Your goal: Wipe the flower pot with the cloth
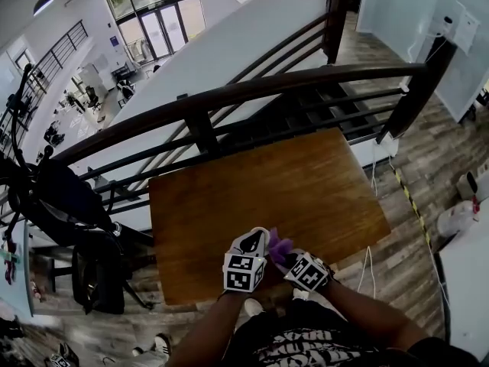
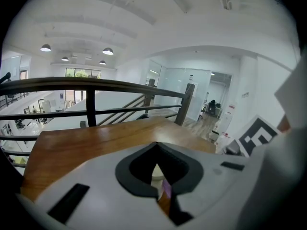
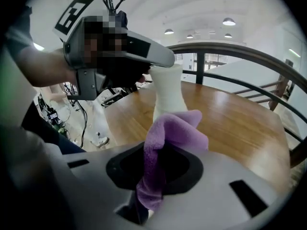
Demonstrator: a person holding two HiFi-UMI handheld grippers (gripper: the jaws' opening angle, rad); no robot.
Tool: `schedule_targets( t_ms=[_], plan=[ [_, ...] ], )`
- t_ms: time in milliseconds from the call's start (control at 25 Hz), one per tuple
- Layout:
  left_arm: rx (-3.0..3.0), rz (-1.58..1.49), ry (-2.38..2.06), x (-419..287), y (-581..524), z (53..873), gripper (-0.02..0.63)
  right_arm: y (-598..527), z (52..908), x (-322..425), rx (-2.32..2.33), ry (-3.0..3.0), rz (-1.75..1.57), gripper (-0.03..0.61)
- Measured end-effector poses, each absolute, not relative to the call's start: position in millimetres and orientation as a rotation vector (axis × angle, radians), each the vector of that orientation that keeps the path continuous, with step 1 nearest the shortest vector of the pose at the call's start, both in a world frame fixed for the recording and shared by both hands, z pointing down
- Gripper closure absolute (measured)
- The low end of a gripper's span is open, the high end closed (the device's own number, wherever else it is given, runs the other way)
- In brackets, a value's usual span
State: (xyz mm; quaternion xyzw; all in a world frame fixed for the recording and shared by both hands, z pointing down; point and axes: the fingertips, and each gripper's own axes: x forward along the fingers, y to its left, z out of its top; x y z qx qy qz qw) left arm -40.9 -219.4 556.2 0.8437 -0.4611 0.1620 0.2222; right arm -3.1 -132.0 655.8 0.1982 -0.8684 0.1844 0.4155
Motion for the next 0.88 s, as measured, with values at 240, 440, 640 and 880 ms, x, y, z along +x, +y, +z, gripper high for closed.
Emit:
schedule_targets(
  t_ms=[240, 440, 640, 880],
  plan=[
    [2.326, 0.432, -1.26, -42, -217, 557, 0.614, -107, 655, -41, 0.343, -2.213, 0.388, 0.523],
    [2.323, 0.43, -1.254, -41, -217, 557, 0.614, -105, 656, -60, 0.287, -2.214, 0.377, 0.523],
    [2.332, 0.438, -1.253, -42, -217, 557, 0.614, -109, 672, -61, 0.258, -2.18, 0.374, 0.523],
    [2.334, 0.447, -1.262, -42, -218, 557, 0.614, -116, 695, -17, 0.293, -2.09, 0.4, 0.523]
  ],
)
